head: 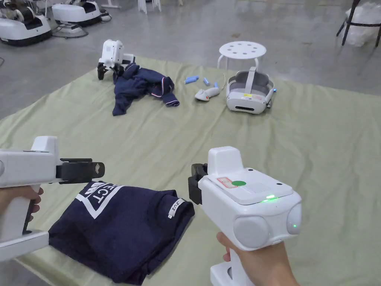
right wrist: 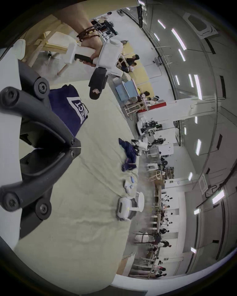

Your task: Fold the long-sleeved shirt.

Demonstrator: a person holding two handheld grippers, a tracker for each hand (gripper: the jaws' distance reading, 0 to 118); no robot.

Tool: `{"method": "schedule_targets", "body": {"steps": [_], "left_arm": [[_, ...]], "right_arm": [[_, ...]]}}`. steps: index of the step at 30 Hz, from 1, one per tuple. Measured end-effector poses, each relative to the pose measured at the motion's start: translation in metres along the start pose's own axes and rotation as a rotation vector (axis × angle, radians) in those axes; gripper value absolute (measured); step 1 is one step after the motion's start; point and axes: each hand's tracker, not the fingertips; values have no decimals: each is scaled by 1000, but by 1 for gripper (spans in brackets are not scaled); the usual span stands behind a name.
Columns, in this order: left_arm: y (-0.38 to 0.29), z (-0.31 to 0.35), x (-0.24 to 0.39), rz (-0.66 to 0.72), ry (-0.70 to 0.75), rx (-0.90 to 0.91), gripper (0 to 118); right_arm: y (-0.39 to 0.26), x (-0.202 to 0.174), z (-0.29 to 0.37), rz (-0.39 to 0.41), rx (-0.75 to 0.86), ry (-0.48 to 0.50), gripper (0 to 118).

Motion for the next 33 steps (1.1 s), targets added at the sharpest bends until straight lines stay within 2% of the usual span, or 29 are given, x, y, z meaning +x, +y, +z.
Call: {"method": "schedule_targets", "body": {"steps": [1, 2, 3, 5, 7, 9, 12, 15, 18, 21, 24, 28, 33], "left_arm": [[5, 7, 20, 9, -21, 41, 46], [9, 12, 39, -18, -22, 62, 14], [11, 20, 64, -46, -35, 95, 6], [16, 31, 115, -103, -168, 164, 4], [14, 42, 176, -153, -203, 231, 4], [7, 49, 229, -223, -192, 316, 4], [-14, 52, 306, -196, -200, 386, 4], [-45, 54, 374, -263, -149, 531, 4], [-83, 49, 430, -308, -117, 620, 4], [-121, 41, 468, -333, -133, 667, 4], [-158, 26, 492, -350, -118, 673, 4], [-191, 11, 497, -375, -127, 581, 6], [-226, 12, 494, -443, -52, 619, 6]], "right_arm": [[6, 7, 19, 8, 32, -24, 0], [12, 15, 38, 13, 56, -53, 0], [16, 22, 56, 19, 75, -73, 0], [26, 38, 94, 30, 122, -109, 0], [34, 55, 141, 50, 176, -177, 0], [37, 73, 182, 58, 227, -254, 0], [32, 101, 239, 38, 293, -389, 0], [18, 127, 289, 18, 364, -522, 0], [-2, 149, 329, 45, 383, -634, 0], [-28, 165, 358, 35, 399, -726, 0], [-60, 175, 377, -15, 394, -800, 0], [-97, 179, 388, -26, 377, -810, 0], [-133, 177, 389, 4, 369, -860, 0]]}}
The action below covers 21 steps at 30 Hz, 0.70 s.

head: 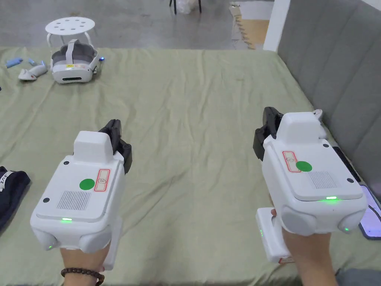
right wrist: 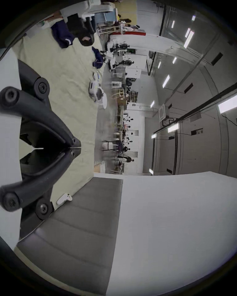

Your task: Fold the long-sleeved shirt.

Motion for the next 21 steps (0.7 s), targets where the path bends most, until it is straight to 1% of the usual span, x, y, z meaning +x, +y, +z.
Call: {"method": "schedule_targets", "body": {"steps": [1, 2, 4, 5, 6, 9, 12, 14, 15, 16, 17, 18, 19, 20, 21], "left_arm": [[-2, 3, -1, 7, -2, -3, 6], [-4, 5, -2, 49, -9, -29, 6], [-9, 6, 1, 11, -6, -27, 6], [-11, 6, 3, -26, 3, -27, 6], [-11, 6, 3, -20, -3, -39, 6], [-13, 7, 4, -3, -13, -33, 6], [-14, 7, 4, -5, -14, -36, 7], [-11, 6, 2, 2, -16, -41, 25], [-9, 7, 1, 14, -21, -42, 32], [-8, 6, 0, 21, -32, -50, 40], [-8, 6, 0, 22, -30, -50, 51], [-8, 6, 0, 19, -29, -51, 69], [-9, 5, 0, 14, -19, -51, 94], [-9, 5, 0, 14, -13, -49, 105], [-9, 4, -1, 18, -17, -47, 109]], "right_arm": [[-5, -1, 2, 18, -2, -9, 0], [-10, -1, 2, 30, -12, -13, 0], [-17, -2, 5, 25, -25, -15, 0], [-21, -3, 6, 11, -30, -18, 0], [-23, -3, 4, 1, -40, -15, 0], [-24, -7, 2, 16, -50, -16, 0], [-20, -8, 1, 10, -48, -17, 0], [-17, -8, 2, 9, -42, -18, 0], [-16, -8, 2, 12, -42, -17, 9], [-16, -9, 2, 17, -39, -23, 30], [-16, -9, 2, 18, -37, -23, 48], [-16, -9, 2, 18, -38, -23, 66], [-16, -9, 1, 13, -41, -24, 85], [-16, -9, 1, 9, -46, -24, 93], [-17, -10, 1, 5, -48, -25, 97]]}}
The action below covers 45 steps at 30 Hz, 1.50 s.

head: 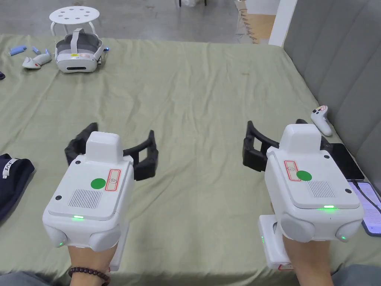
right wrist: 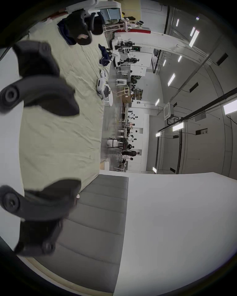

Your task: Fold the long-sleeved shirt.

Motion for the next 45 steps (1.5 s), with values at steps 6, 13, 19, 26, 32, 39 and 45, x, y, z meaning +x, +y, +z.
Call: {"method": "schedule_targets", "body": {"steps": [6, 13, 19, 26, 32, 39, 45], "left_arm": [[1, -3, -3, 14, 3, 13, 111], [1, 1, -6, 33, 17, 13, 111], [3, 5, -7, 31, 20, 14, 111], [5, 7, -7, 29, 29, 19, 111], [3, 8, -8, 36, 49, 24, 111], [3, 6, -5, 34, 32, 12, 111], [4, 5, 1, 13, 29, 21, 111]], "right_arm": [[-3, -2, 0, 16, 28, -27, 118], [-2, -1, 2, 15, 29, -17, 118], [-6, 2, 0, 1, 30, -18, 118], [-7, -1, 1, 6, 24, -27, 118], [-8, -2, 2, 15, 22, -32, 118], [-8, -2, 2, 24, 15, -37, 118], [-9, 1, 0, 24, 10, -37, 118]]}}
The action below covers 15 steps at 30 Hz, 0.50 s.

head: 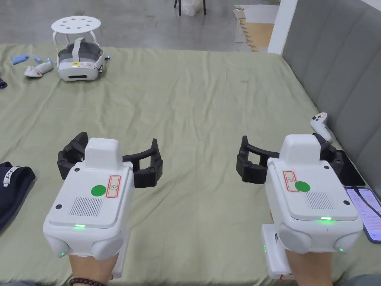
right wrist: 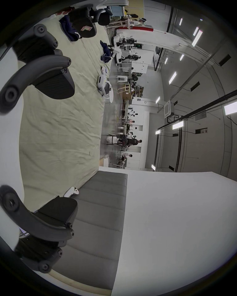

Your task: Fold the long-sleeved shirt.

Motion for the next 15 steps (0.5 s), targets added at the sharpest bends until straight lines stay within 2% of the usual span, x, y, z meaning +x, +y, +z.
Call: {"method": "schedule_targets", "body": {"steps": [15], "left_arm": [[6, 1, 1, 12, -23, 19, 111]], "right_arm": [[0, 1, 1, -9, 7, -6, 118]]}}
